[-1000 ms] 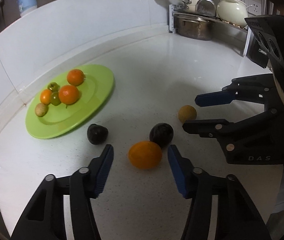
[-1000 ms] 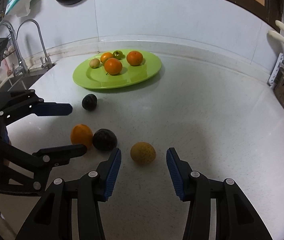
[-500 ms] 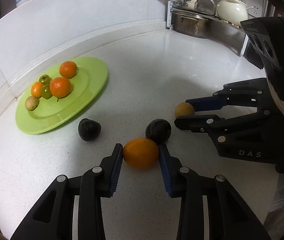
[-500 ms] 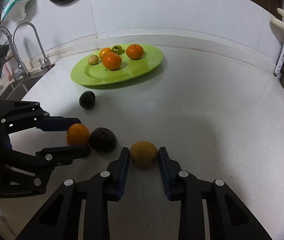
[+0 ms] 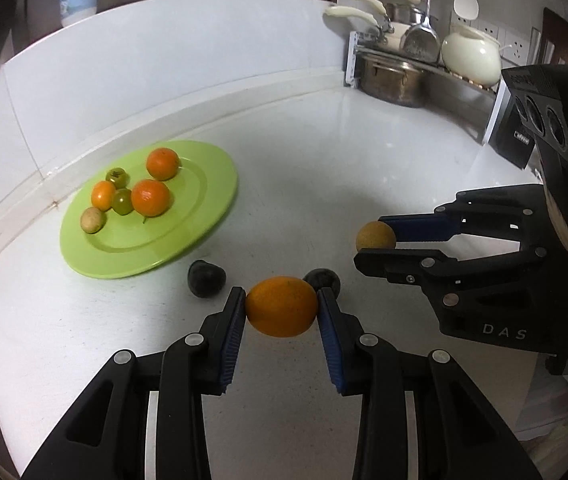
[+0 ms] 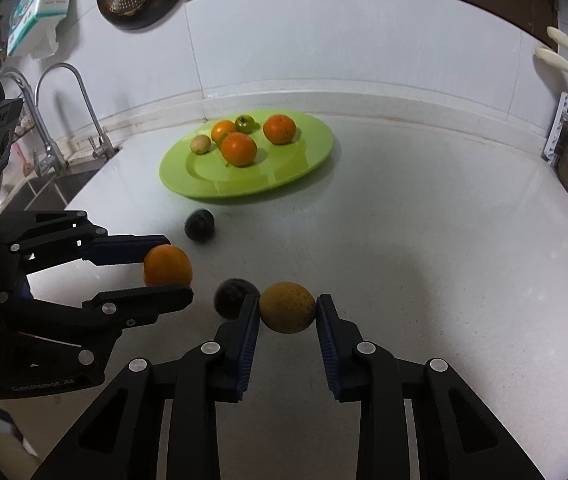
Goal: Organize fruits
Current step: 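Carry the orange with the left gripper while the right gripper carries the tan fruit to the plate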
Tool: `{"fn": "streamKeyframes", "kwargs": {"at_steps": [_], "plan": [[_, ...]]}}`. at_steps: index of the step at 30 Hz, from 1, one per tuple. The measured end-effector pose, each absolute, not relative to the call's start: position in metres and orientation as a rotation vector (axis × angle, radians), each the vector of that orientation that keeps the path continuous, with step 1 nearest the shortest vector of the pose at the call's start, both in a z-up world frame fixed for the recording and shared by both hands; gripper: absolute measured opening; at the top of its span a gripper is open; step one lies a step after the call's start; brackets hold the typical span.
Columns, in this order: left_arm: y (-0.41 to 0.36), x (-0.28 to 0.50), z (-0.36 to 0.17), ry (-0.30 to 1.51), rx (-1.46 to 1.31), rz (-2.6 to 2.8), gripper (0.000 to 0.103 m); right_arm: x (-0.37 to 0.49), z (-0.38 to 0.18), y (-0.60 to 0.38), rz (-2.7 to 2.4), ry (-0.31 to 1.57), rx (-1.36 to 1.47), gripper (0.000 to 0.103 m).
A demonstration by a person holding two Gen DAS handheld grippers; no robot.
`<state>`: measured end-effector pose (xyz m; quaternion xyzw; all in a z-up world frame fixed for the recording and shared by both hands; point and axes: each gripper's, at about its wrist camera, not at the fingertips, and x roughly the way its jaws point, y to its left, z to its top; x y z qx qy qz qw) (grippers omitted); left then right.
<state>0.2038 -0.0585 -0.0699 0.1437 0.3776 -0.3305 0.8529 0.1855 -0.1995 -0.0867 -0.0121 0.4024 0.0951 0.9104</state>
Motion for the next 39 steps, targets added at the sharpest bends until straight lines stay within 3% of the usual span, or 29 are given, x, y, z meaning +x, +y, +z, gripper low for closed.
{"fn": "streamKeyframes", "kwargs": {"at_steps": [39], "plan": [[0.001,0.220,0.014,0.577,0.195,-0.492,0.036,0.202,0.001,-0.152,0.236,0.592,-0.063,0.030]]}}
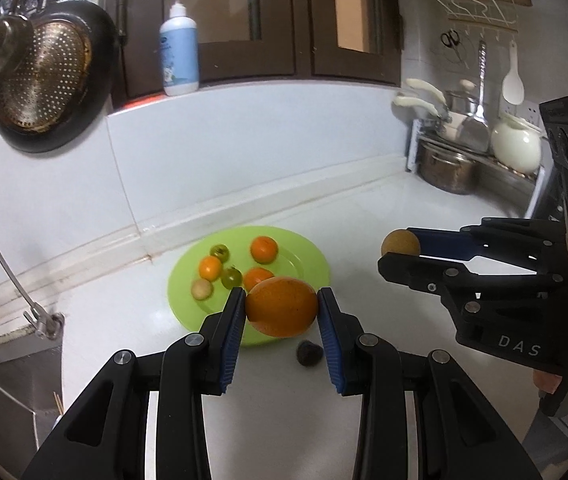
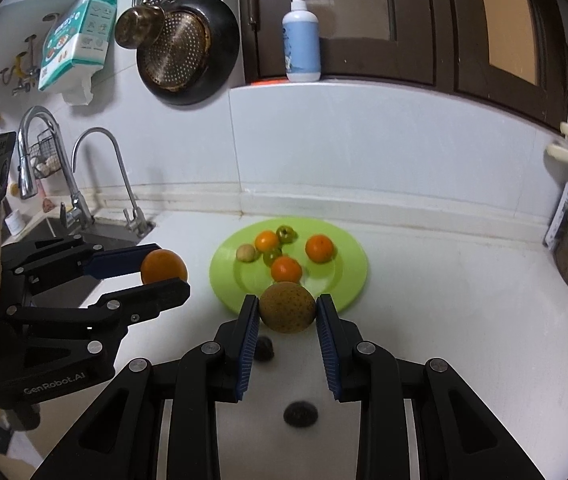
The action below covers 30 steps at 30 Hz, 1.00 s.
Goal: Organize fruits
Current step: 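Carry the orange with the left gripper while the right gripper carries the tan fruit to the plate, then open the left gripper over the plate while the right gripper releases the tan fruit there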
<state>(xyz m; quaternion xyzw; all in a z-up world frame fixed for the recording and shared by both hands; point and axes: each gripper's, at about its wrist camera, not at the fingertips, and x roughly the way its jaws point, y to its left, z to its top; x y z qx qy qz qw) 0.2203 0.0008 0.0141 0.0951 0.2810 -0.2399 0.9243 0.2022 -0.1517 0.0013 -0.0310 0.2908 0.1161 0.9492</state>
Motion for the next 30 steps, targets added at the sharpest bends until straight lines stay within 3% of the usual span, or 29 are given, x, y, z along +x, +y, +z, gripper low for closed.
{"fn": "streamKeyframes", "kwargs": {"at_steps": [14,30], "plan": [[0.009,0.268,0.021,0.557,0.174,-0.420,0.036,0.252,0.012,-0.147,0.269,0.563,-0.071,0.030],[0.014,0.346,-0.032,0.740,0.114,-0.381,0.036,0.340,-0.034,-0.149,0.254,0.692,-0.092,0.030]]}}
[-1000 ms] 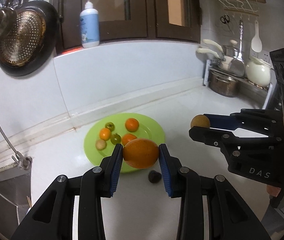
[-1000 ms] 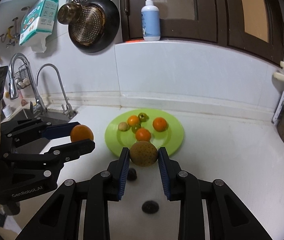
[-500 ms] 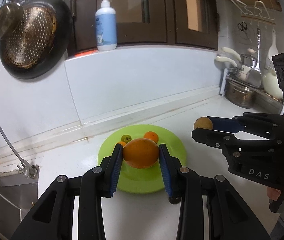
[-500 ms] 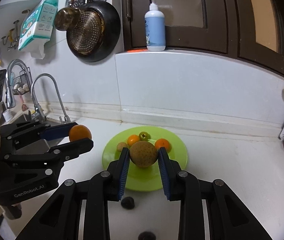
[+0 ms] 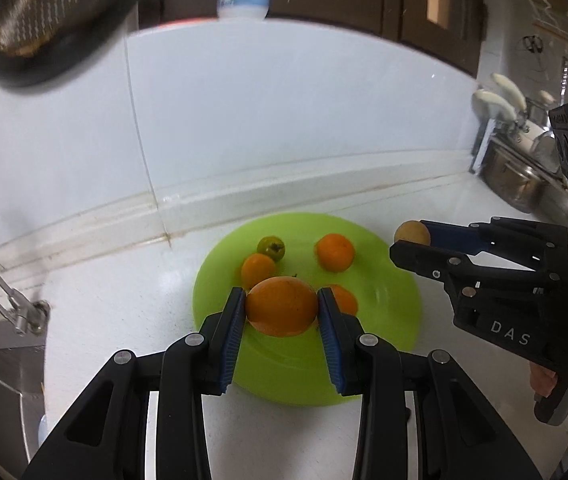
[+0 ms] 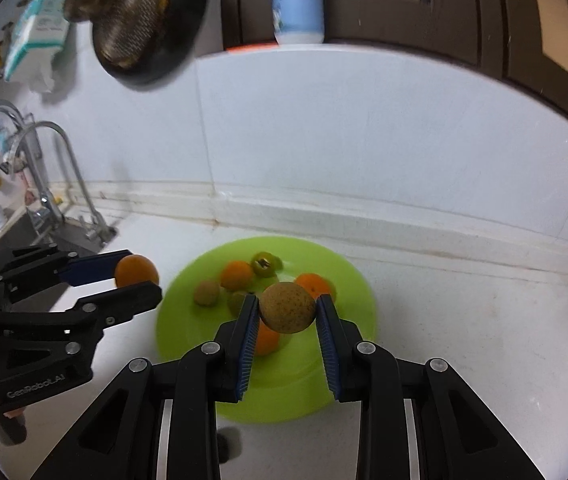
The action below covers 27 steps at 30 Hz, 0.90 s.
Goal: Organize fruits
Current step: 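Open the left gripper over the plate while the right gripper releases the tan fruit there, then move both grippers back to the two dark plums on the counter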
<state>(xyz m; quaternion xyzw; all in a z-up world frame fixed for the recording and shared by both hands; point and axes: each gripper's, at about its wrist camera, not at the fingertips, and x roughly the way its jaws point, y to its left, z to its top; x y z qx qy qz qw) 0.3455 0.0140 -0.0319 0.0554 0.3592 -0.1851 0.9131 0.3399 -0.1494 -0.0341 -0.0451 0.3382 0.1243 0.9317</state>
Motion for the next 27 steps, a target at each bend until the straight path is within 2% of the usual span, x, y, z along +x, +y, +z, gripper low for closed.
{"fn": "streamKeyframes", "kwargs": {"at_steps": [10,22,25,27], "plan": [[0.006,0.374,-0.062,0.827,0.129,-0.376,0.036,0.379,-0.068,-0.152,0.245,0.813,-0.073,0.030],[-0.003,0.385,-0.080,0.890,0.152,-0.388,0.036,0.395,-0.089,-0.156,0.221,0.875,-0.060,0.030],[-0.003,0.384,-0.079,0.885,0.151,-0.379,0.047,0.394,-0.088,-0.157,0.216,0.880,-0.052,0.034],[-0.002,0.382,-0.075,0.873,0.151,-0.372,0.048,0.393,-0.086,-0.157,0.210,0.872,-0.049,0.039]]}}
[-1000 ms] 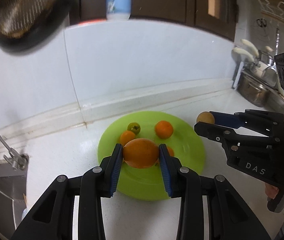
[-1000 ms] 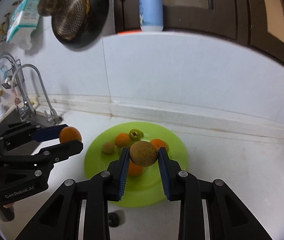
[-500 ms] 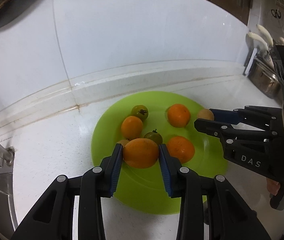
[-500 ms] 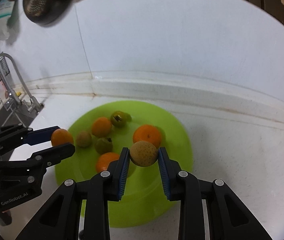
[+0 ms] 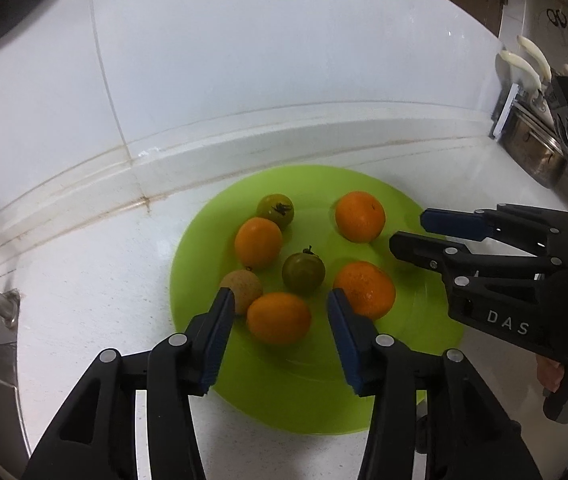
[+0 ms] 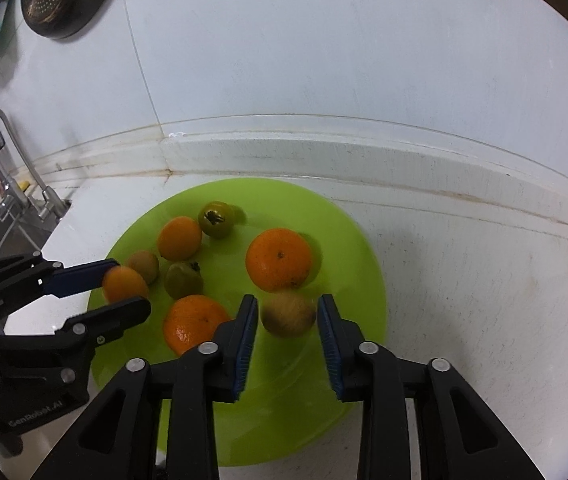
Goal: Organize fruits
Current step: 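Move both grippers back to the two dark plums on the counter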
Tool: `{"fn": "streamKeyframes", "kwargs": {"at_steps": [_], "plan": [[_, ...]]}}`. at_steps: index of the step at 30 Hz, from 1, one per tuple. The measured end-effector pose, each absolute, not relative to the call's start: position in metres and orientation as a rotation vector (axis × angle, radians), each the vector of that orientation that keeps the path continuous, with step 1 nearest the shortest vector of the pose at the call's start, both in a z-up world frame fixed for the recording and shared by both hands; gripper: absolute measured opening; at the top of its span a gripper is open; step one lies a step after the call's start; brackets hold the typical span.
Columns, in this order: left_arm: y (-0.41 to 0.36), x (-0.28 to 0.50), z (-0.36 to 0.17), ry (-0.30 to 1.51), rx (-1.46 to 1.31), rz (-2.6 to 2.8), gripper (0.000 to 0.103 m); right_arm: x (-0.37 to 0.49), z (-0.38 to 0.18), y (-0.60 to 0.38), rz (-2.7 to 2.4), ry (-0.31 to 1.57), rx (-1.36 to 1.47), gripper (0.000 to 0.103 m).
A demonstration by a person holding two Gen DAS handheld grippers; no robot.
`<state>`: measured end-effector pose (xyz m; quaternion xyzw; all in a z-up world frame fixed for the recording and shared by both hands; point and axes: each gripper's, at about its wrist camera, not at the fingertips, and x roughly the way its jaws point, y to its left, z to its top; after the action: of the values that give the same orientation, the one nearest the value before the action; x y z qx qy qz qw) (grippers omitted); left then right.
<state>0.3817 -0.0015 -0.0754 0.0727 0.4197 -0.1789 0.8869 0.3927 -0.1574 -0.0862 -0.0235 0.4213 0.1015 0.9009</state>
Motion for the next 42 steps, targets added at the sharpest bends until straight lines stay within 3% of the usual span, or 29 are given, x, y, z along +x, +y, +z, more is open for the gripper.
{"fn": "streamKeyframes", "kwargs": {"at_steps": [15,18,23,25,31,42], "plan": [[0.014,0.350,-0.037,0.787,0.147,-0.331,0.066,0.354,-0.049,-0.152,0.208,0.792,-0.056,0.039],[0.018,0.339,-0.029,0.770,0.148,-0.323,0.069,0.341,-0.040,-0.151,0.196,0.761,-0.061,0.051],[0.020,0.317,-0.016,0.722,0.176,-0.327,0.074,0.319,-0.027,-0.148,0.178,0.724,-0.082,0.053],[0.021,0.307,-0.011,0.699,0.184,-0.329,0.078,0.308,-0.022,-0.148,0.168,0.709,-0.083,0.059],[0.027,0.279,0.002,0.648,0.192,-0.337,0.087,0.274,-0.008,-0.146,0.129,0.659,-0.090,0.059],[0.021,0.235,0.012,0.586,0.237,-0.412,0.090,0.220,0.000,-0.146,0.070,0.619,-0.079,0.061]]}}
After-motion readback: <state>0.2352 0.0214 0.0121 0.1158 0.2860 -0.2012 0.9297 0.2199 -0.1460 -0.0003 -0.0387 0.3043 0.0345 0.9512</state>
